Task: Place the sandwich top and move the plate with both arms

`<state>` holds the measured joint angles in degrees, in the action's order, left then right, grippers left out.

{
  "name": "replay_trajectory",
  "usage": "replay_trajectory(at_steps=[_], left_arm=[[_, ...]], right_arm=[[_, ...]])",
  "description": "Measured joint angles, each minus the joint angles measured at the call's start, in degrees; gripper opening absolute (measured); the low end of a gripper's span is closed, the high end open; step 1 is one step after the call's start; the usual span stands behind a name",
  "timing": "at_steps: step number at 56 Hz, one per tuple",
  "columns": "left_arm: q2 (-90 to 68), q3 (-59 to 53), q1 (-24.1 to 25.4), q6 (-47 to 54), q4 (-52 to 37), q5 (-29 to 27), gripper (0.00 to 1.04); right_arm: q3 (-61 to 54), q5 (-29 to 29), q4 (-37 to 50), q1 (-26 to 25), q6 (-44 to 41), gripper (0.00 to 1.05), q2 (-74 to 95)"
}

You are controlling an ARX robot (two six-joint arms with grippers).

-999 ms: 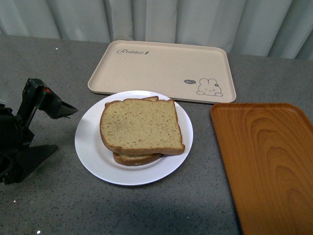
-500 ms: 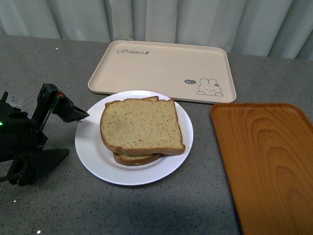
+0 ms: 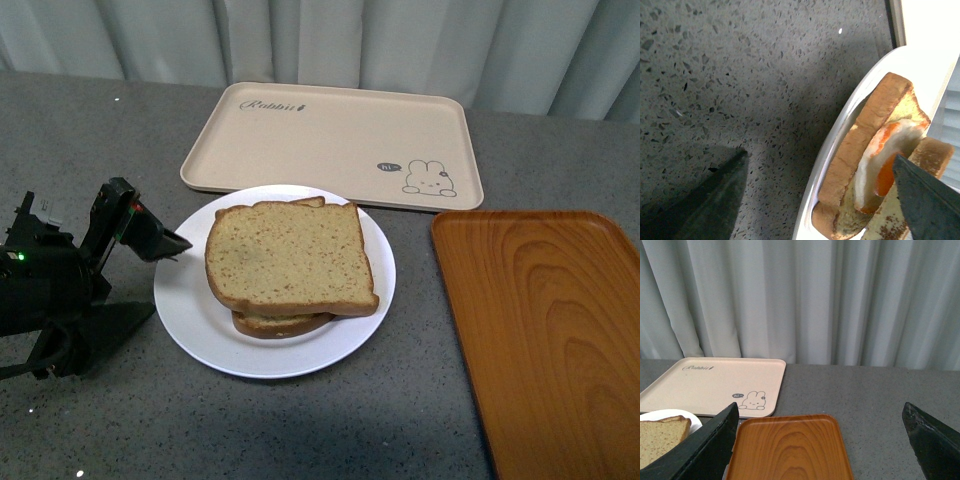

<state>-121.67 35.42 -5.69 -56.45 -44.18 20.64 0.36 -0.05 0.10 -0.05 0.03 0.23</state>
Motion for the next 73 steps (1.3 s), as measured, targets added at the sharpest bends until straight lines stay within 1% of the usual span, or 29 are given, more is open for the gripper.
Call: replay_trajectory(at_steps=[4,11,13,24,25,30,41,50,61,68,73], left_arm=[[-0.39,0.0,-0.24,-0.09,0.02,0.07,0.73],[-0.72,0.0,-0.61,-0.33,0.02,0.31,0.55],[-0.81,0.0,-0.7,-0.46,0.0,0.42,0.48],[-1.22,0.0,-0.81,-0.9,-0.61,0.85,0.19],[-1.33,0.0,-0.81,-0.76,-0.87,1.27,0.14],[-1.31,0.02,-0.76,-0.94,-2.16,2.99,0.05],[-1.79,-0.39,-0.17,-1.27,-5.01,3.41,0.04],[-2.43,-2.82,0.77,-2.89,-11.93,4.74,0.04],[-1.66,-6.78,2.67,-7.32,-21.05,5.73,0.04],[1.05,-8.5,3.76,-9.62,-23.56,7.39,0.04],[3.23,-8.85,4.24,-11.02,-23.8,7.65,0.04]], right_arm=[[0.0,0.0,0.0,0.0,0.02,0.96,0.0],[0.0,0.0,0.0,0.0,0.0,0.96,0.0],[0.0,0.0,0.0,0.0,0.0,0.96,0.0],[0.0,0.0,0.0,0.0,0.02,0.96,0.0],[0.0,0.0,0.0,0.0,0.0,0.96,0.0],[0.0,0.0,0.0,0.0,0.0,0.96,0.0],[0.0,0.0,0.0,0.0,0.0,0.96,0.0],[0.0,0.0,0.0,0.0,0.0,0.96,0.0],[0.0,0.0,0.0,0.0,0.0,0.96,0.0],[0.0,0.0,0.0,0.0,0.02,0.96,0.0],[0.0,0.0,0.0,0.0,0.0,0.96,0.0]])
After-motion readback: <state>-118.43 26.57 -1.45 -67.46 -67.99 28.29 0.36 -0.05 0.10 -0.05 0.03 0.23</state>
